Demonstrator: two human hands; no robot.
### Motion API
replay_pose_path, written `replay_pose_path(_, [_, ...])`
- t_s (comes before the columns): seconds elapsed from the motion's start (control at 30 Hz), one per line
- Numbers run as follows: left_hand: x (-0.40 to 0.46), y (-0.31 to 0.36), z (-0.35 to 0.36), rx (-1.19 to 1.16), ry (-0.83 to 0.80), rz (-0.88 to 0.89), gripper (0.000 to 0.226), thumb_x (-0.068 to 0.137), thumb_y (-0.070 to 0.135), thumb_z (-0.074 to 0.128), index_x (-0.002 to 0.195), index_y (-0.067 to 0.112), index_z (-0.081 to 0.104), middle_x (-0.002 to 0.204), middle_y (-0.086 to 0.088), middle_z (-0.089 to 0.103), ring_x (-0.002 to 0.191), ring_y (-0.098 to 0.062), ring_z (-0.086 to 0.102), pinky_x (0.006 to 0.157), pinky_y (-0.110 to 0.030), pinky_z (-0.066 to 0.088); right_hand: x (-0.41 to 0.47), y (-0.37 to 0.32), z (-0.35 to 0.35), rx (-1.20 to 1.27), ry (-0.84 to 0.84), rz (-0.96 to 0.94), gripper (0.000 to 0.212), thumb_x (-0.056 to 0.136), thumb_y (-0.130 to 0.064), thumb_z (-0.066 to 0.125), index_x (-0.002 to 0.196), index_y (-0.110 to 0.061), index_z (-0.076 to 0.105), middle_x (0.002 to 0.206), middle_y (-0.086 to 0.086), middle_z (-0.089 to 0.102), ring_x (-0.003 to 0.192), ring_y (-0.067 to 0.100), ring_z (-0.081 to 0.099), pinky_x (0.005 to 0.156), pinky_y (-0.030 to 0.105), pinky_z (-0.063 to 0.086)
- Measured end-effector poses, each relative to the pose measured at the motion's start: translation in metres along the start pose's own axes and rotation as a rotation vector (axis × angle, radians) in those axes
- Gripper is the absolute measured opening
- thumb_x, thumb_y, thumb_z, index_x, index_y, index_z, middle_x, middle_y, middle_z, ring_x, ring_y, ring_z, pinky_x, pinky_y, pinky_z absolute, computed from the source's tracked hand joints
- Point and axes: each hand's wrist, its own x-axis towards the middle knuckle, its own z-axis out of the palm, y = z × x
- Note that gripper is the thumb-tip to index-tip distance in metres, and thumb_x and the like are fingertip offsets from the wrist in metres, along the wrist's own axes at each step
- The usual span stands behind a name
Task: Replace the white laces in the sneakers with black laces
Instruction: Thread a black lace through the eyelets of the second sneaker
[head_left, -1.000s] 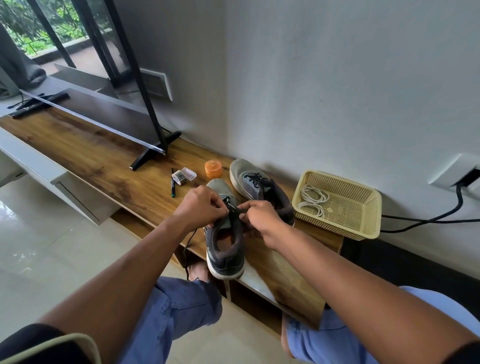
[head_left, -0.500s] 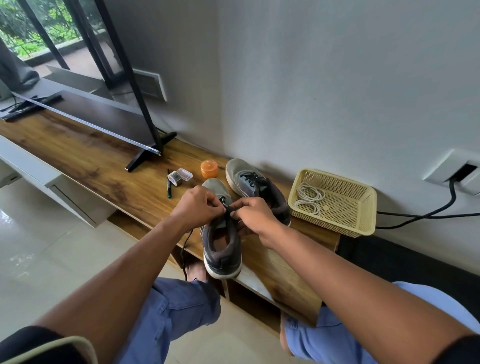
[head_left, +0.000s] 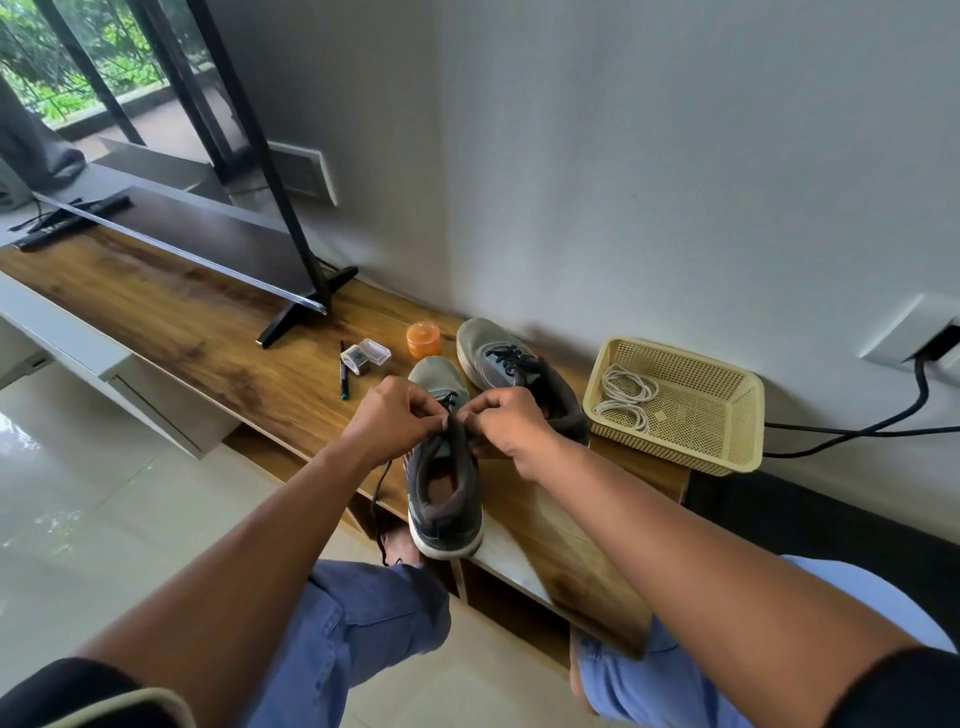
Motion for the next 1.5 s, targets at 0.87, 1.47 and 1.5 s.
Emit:
replay_pose_path(0.87, [0.007, 0.006, -0.006, 0.008, -0.116, 0.129, 0.042, 0.076, 0.066, 0.079, 0.108, 0.04, 0.076, 0.104, 0.021, 0.068, 0.094, 0.005, 0.06, 0.074, -0.021, 0.043, -0.001, -0.003, -0.007, -0.309, 0.084, -0.357, 0.009, 0.091, -0.002, 0.059, 0.088, -0.01, 0.061, 0.088, 0.0, 0.063, 0.08, 0.008, 0.055, 0.061, 0.018, 0.037])
replay_pose_path(1.47, [0.008, 0.001, -0.005, 0.156, -0.114, 0.056, 0.051, 0.054, 0.086, 0.068, 0.099, 0.063, 0.065, 0.131, 0.014, 0.055, 0.125, -0.015, 0.047, 0.105, -0.045, 0.046, 0.008, -0.023, -0.004, 0.029, 0.003, -0.28, 0.018, 0.106, -0.006, 0.043, 0.09, -0.007, 0.051, 0.083, 0.004, 0.053, 0.07, 0.014, 0.046, 0.063, 0.027, 0.042])
replay_pose_path(1.5, [0.008, 0.0, -0.005, 0.155, -0.12, 0.043, 0.048, 0.052, 0.088, 0.067, 0.095, 0.066, 0.063, 0.133, 0.014, 0.053, 0.127, -0.017, 0.046, 0.106, -0.049, 0.046, 0.006, -0.032, -0.006, 0.142, -0.047, -0.276, 0.021, 0.107, -0.006, 0.042, 0.088, -0.01, 0.049, 0.083, 0.006, 0.051, 0.065, 0.013, 0.042, 0.057, 0.025, 0.037])
